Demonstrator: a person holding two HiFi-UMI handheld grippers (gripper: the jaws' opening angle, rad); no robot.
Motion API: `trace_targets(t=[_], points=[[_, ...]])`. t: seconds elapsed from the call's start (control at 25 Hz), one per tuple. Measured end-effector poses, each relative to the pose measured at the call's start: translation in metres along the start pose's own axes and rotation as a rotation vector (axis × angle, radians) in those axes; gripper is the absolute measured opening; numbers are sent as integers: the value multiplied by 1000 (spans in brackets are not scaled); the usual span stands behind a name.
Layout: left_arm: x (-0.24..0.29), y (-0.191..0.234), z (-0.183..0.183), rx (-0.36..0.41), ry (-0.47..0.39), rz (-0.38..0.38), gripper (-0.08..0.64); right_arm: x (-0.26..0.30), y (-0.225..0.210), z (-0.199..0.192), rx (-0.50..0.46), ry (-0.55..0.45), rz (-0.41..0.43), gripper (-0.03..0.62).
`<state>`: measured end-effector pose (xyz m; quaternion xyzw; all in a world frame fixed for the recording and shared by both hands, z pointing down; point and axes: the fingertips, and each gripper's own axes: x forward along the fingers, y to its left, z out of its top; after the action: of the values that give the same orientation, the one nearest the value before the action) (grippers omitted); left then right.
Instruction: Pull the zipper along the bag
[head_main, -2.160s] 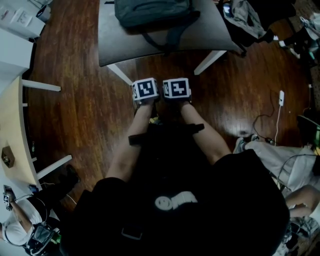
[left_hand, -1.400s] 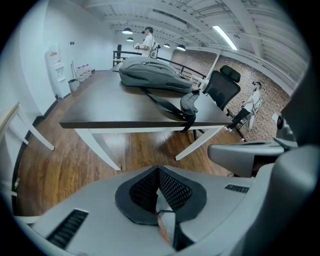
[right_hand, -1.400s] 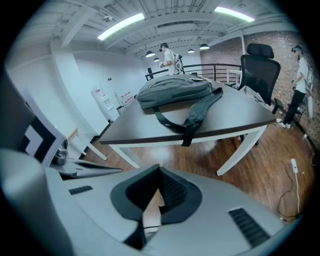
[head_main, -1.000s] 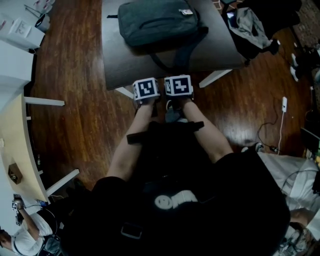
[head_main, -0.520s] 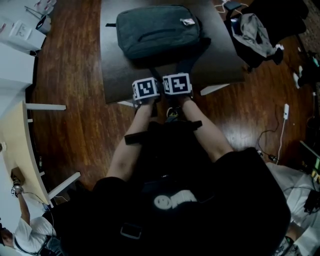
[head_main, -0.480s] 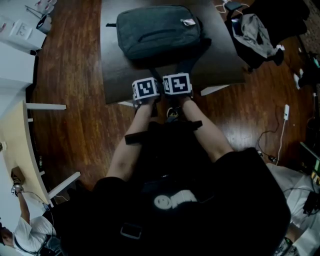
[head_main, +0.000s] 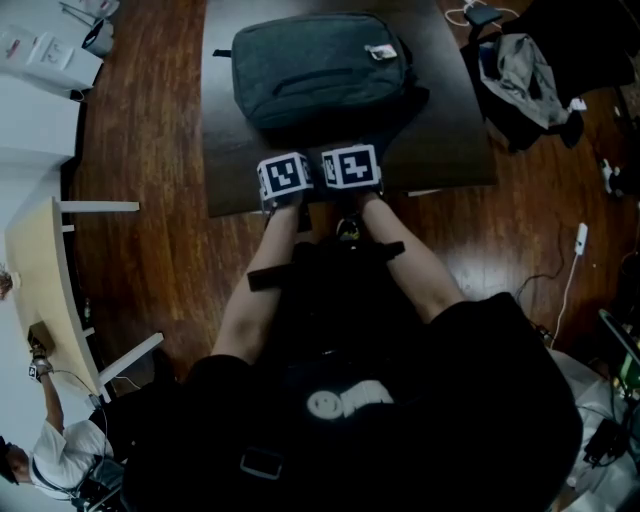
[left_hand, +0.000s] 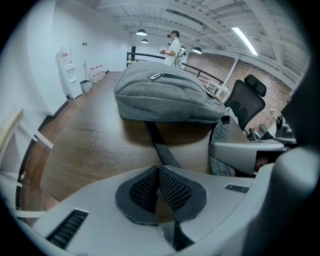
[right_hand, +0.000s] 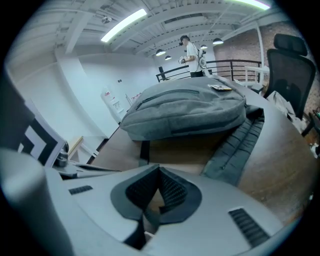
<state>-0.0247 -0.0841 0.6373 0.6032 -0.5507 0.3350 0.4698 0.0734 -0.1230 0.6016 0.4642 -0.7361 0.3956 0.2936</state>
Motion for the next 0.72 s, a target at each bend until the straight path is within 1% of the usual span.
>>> trace_targets(t=[0.16, 0.36, 0.48, 0.6, 0.68, 0.72], points=[[-1, 0, 12, -8, -2, 36, -2, 7, -2, 5, 4, 12, 33, 17], [-5, 0, 34, -12, -45, 42, -2, 17, 4, 16, 22, -2, 95, 17], [-10, 6, 52, -12, -73, 41, -2, 16, 13, 24, 17, -4, 98, 17], [-12, 14, 77, 2, -103, 39, -2, 18, 21, 42, 11, -37, 98, 17], [-12, 19, 101, 19, -145, 28, -2, 19, 26, 61, -1, -68, 93, 17], [-13, 23, 109, 18, -153, 29, -2, 19, 29, 72, -12, -89, 94, 17]])
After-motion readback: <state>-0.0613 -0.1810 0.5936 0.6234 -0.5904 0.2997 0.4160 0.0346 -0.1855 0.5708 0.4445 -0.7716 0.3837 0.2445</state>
